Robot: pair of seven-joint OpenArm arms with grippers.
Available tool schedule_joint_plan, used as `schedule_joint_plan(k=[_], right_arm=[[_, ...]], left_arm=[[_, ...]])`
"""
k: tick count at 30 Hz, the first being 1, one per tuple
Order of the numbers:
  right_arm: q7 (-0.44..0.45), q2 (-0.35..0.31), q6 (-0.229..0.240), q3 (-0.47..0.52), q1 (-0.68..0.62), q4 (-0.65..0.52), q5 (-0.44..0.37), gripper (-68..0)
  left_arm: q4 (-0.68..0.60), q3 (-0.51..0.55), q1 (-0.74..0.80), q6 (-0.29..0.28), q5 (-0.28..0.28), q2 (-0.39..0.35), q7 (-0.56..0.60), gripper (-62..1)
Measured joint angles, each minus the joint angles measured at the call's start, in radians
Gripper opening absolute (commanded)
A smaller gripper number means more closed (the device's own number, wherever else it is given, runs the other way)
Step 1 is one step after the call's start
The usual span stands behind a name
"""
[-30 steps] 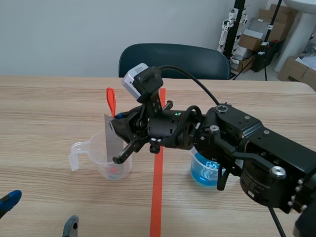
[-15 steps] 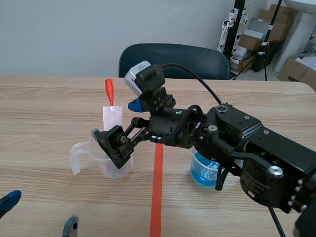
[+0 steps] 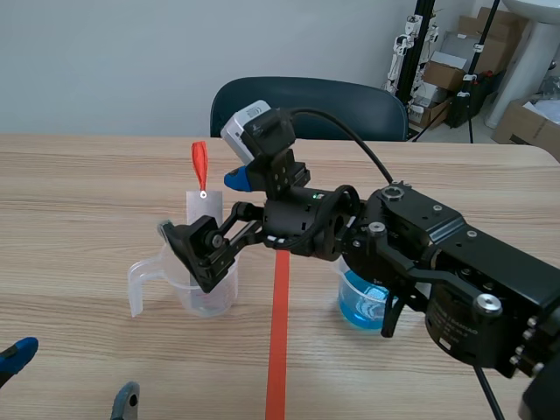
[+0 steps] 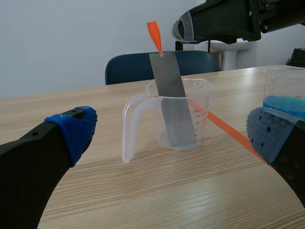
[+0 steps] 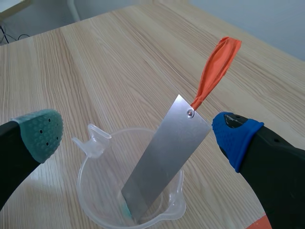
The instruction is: Do the redox reaction experiment. put the plate into the left beaker
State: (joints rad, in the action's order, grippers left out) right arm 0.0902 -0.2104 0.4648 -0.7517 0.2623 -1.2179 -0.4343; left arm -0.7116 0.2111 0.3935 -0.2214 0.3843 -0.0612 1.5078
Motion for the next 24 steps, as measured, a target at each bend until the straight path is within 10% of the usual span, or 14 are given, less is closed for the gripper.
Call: schedule_joint_plan(k=[24], right_arm=[[0.021, 0.000, 0.000, 0.000, 0.000, 0.000, 0.000, 0.4]], left_arm=[[0.000, 0.000, 0.000, 0.000, 0.000, 0.000, 0.000, 1.4]])
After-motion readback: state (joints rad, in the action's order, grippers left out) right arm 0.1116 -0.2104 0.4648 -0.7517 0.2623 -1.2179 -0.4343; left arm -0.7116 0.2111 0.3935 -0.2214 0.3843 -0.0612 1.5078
